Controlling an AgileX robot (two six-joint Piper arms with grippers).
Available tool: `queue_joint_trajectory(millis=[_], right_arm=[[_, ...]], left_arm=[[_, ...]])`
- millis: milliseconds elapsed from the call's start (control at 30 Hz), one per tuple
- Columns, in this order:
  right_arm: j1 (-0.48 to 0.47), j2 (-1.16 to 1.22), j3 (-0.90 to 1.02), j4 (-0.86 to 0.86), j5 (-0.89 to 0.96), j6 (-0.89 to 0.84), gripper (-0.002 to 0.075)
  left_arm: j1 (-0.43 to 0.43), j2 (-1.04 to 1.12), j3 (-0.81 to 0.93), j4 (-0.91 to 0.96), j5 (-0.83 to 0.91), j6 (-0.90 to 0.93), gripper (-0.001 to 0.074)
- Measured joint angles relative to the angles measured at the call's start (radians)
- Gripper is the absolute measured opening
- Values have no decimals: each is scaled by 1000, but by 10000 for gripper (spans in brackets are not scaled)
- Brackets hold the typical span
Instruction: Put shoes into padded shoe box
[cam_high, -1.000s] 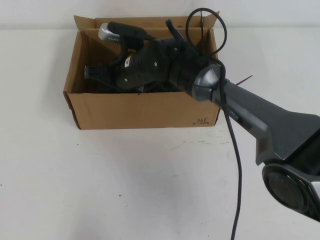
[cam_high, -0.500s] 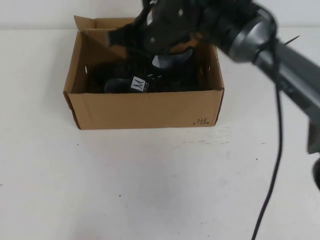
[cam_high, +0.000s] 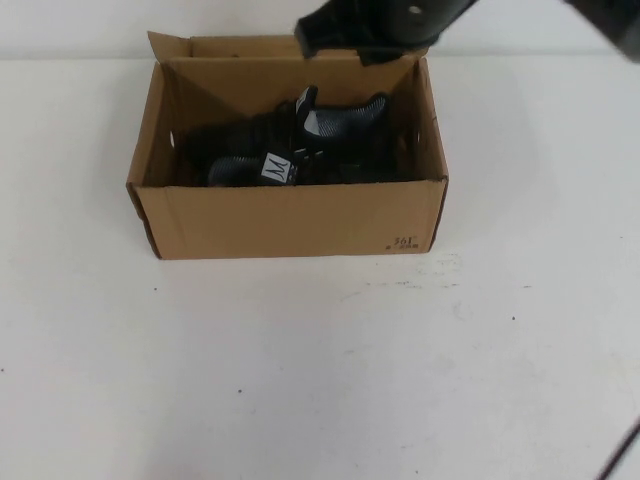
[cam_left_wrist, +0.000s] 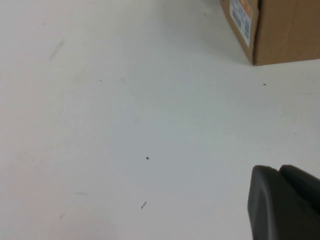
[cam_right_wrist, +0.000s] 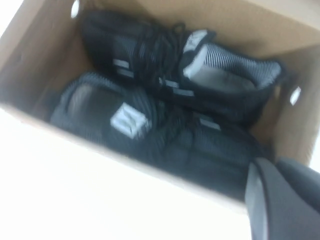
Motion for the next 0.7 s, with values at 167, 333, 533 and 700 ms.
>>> queue_joint_trajectory(millis=[167, 333, 533, 700], right_arm=[[0, -226, 284, -50, -18, -5, -6], [0, -472, 618, -67, -165, 24, -6], [0, -716, 867, -131, -169, 26, -6], [0, -836, 1007, -196, -169, 90, -6]], left_arm=[[0, 0, 0, 0, 0, 0, -4], [0, 0, 0, 0, 0, 0, -4], [0, 0, 0, 0, 0, 0, -4], [0, 0, 0, 0, 0, 0, -4]])
